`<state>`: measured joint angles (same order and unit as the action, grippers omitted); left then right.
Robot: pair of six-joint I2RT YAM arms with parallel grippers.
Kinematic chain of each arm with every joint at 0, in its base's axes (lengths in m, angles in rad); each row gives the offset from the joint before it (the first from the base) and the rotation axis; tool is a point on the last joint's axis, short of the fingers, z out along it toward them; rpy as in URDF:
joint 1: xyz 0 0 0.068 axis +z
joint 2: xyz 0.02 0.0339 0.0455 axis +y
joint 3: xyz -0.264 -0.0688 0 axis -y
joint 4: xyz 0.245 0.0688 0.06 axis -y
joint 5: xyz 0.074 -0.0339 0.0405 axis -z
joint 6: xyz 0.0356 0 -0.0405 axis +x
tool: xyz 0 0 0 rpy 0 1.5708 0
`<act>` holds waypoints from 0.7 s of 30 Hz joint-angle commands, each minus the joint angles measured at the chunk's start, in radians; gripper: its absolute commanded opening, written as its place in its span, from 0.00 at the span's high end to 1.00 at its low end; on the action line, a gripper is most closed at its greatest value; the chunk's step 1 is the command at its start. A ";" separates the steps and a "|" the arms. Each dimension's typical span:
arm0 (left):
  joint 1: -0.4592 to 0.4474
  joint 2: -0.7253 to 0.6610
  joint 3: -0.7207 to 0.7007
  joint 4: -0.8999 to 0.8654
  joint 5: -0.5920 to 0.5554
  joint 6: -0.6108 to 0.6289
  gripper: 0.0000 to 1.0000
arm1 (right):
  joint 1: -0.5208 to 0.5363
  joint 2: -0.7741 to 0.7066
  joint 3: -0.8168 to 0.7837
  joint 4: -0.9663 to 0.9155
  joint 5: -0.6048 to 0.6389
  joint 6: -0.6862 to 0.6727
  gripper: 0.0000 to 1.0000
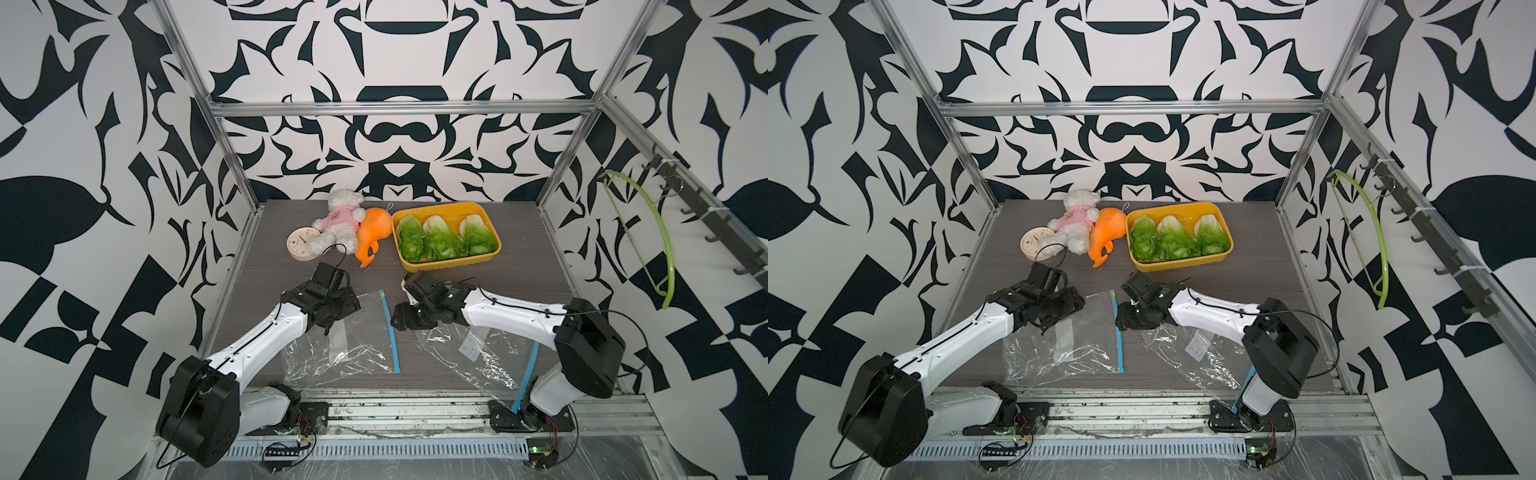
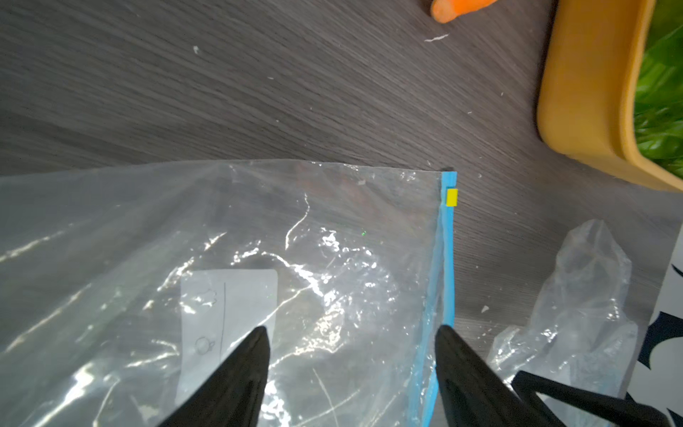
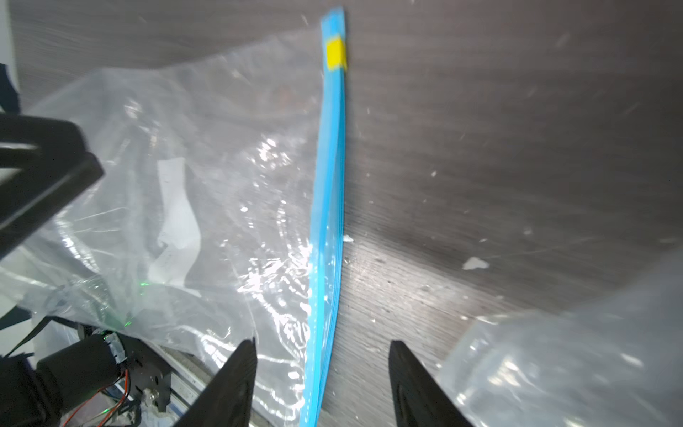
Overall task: Put the chinese cabbages into a zipper bag and zip it
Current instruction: Pick up the zipper food storage bag at the center of the board.
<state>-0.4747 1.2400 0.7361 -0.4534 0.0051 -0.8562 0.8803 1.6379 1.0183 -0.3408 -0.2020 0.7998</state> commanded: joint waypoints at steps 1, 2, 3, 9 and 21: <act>0.018 0.026 -0.025 0.076 0.041 0.014 0.30 | 0.005 0.035 -0.009 0.150 -0.076 0.081 0.43; 0.023 0.026 -0.033 0.088 0.046 0.015 0.30 | 0.005 0.057 -0.010 0.177 -0.089 0.089 0.43; 0.027 0.059 -0.043 0.105 0.050 0.016 0.30 | 0.005 0.081 -0.008 0.197 -0.101 0.093 0.43; 0.045 0.094 -0.067 0.153 0.065 0.019 0.34 | 0.005 0.161 0.024 0.204 -0.091 0.089 0.45; 0.071 0.129 -0.083 0.188 0.081 0.040 0.38 | 0.009 0.147 0.007 0.296 -0.152 0.088 0.48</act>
<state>-0.4103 1.3544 0.6777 -0.2733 0.0715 -0.8337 0.8845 1.8183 1.0172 -0.0769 -0.3321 0.8917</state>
